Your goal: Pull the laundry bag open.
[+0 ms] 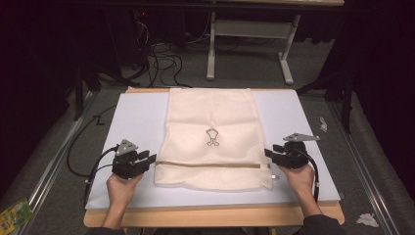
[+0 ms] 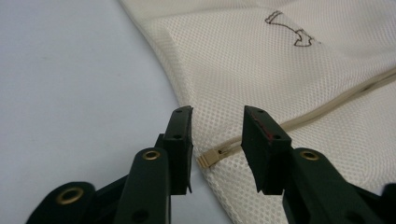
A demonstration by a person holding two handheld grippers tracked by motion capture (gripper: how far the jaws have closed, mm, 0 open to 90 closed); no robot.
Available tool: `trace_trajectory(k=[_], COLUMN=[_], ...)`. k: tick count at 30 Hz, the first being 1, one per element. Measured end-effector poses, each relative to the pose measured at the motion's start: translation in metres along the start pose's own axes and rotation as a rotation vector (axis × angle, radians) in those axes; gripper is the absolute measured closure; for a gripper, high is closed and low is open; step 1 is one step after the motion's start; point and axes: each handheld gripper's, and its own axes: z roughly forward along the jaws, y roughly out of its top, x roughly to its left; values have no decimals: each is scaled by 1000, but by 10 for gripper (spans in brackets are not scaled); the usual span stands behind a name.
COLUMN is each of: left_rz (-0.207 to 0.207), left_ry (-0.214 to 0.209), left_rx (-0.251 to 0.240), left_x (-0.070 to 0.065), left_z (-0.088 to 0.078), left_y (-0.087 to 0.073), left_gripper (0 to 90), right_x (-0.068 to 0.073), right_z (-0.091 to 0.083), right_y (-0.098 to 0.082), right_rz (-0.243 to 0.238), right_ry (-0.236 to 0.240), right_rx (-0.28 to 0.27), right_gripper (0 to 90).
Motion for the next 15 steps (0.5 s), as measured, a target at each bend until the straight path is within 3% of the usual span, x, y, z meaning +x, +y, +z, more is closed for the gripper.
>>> trace_trajectory(k=[15], left_rz=[-53], left_ry=[66], left_rx=[-87], left_x=[22], left_z=[-18], left_y=[-4], left_gripper=[548], right_x=[-25], right_z=[-25], right_y=[-10], right_rz=[68], right_ry=[-42], right_rx=[-101], right_gripper=[567])
